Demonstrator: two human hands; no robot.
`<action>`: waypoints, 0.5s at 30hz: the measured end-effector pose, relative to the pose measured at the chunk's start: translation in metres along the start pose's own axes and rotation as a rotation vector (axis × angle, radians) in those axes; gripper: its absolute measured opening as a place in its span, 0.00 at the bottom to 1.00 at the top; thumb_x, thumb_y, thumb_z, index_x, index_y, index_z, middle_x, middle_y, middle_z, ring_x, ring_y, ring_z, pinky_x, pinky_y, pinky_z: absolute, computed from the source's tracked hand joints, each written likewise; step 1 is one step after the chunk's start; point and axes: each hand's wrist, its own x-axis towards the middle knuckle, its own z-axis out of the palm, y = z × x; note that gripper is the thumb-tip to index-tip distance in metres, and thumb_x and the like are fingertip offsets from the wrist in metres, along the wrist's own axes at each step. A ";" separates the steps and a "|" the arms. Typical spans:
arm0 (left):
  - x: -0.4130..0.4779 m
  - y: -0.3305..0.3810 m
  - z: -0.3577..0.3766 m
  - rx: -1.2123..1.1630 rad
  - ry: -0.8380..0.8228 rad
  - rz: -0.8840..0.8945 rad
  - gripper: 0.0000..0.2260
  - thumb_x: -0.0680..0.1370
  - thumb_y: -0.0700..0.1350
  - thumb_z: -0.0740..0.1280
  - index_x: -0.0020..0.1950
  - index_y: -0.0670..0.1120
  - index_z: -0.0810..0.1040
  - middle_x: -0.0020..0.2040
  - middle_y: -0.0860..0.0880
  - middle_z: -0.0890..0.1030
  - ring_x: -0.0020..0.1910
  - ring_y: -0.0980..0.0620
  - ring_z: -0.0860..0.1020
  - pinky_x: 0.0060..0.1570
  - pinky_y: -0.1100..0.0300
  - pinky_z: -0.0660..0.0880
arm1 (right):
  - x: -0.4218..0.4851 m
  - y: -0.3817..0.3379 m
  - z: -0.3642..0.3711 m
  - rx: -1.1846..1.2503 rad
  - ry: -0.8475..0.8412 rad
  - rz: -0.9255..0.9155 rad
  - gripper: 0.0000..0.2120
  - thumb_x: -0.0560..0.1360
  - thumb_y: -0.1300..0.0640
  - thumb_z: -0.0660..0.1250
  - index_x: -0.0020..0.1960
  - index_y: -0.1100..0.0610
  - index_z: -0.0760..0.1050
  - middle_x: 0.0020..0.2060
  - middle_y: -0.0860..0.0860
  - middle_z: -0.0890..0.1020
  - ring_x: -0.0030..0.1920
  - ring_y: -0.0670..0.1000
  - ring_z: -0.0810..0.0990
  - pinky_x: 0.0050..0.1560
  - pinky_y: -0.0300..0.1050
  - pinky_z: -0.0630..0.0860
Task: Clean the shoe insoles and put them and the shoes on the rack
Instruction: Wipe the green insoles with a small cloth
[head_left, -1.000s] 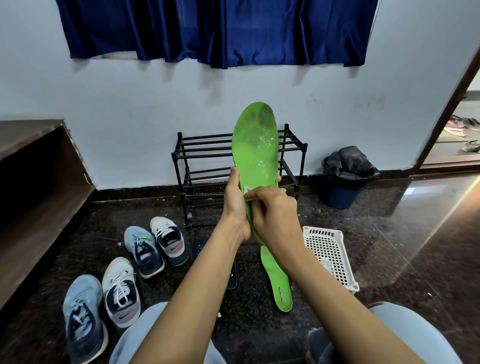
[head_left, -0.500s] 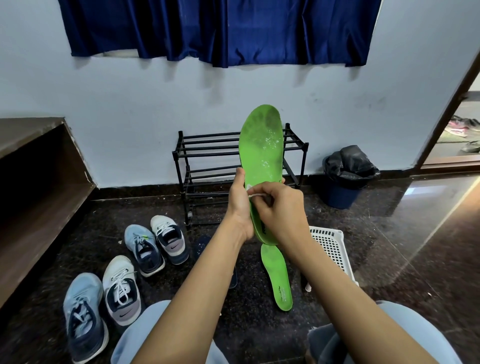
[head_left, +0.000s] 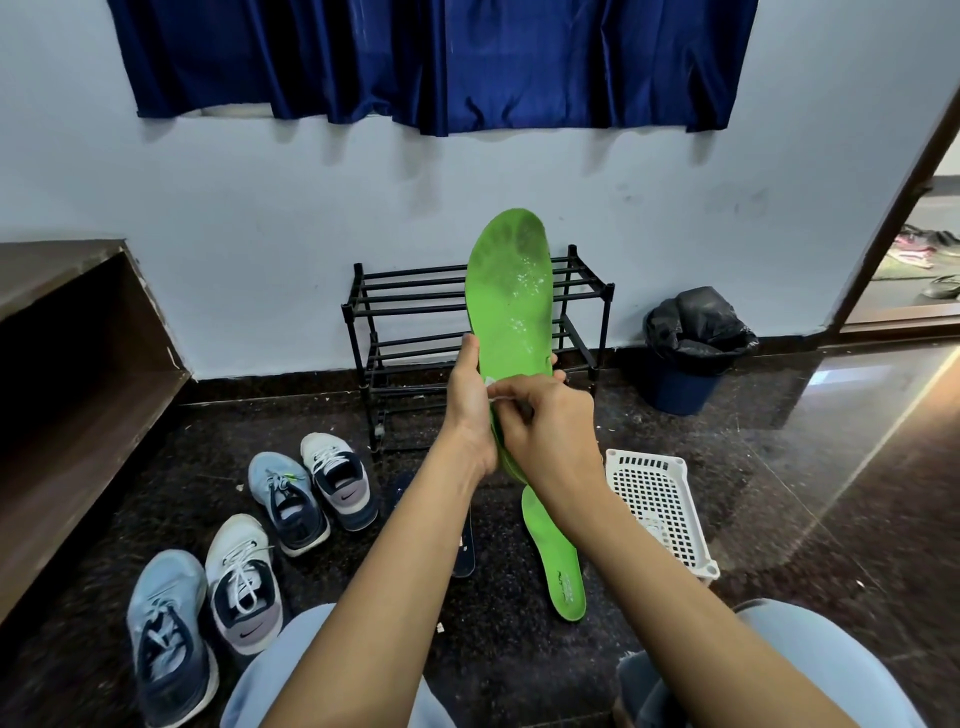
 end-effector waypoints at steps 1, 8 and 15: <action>0.000 -0.001 0.000 0.008 0.000 0.005 0.33 0.82 0.62 0.47 0.52 0.39 0.81 0.46 0.40 0.84 0.45 0.44 0.82 0.50 0.53 0.78 | 0.004 0.000 0.000 -0.004 0.002 -0.003 0.10 0.68 0.70 0.67 0.44 0.59 0.84 0.38 0.56 0.85 0.38 0.56 0.82 0.45 0.42 0.74; -0.005 -0.010 0.008 0.049 -0.062 -0.074 0.26 0.83 0.60 0.50 0.48 0.44 0.81 0.40 0.45 0.85 0.40 0.50 0.82 0.41 0.60 0.78 | 0.020 0.007 -0.007 0.005 0.083 0.040 0.09 0.70 0.68 0.67 0.46 0.60 0.83 0.42 0.57 0.84 0.41 0.55 0.82 0.48 0.48 0.77; -0.004 0.003 0.005 0.010 0.001 -0.016 0.27 0.82 0.57 0.51 0.59 0.37 0.79 0.61 0.32 0.78 0.57 0.37 0.77 0.57 0.52 0.76 | 0.003 0.004 -0.002 0.001 0.003 0.038 0.10 0.70 0.69 0.67 0.45 0.59 0.83 0.41 0.56 0.84 0.40 0.55 0.82 0.48 0.44 0.76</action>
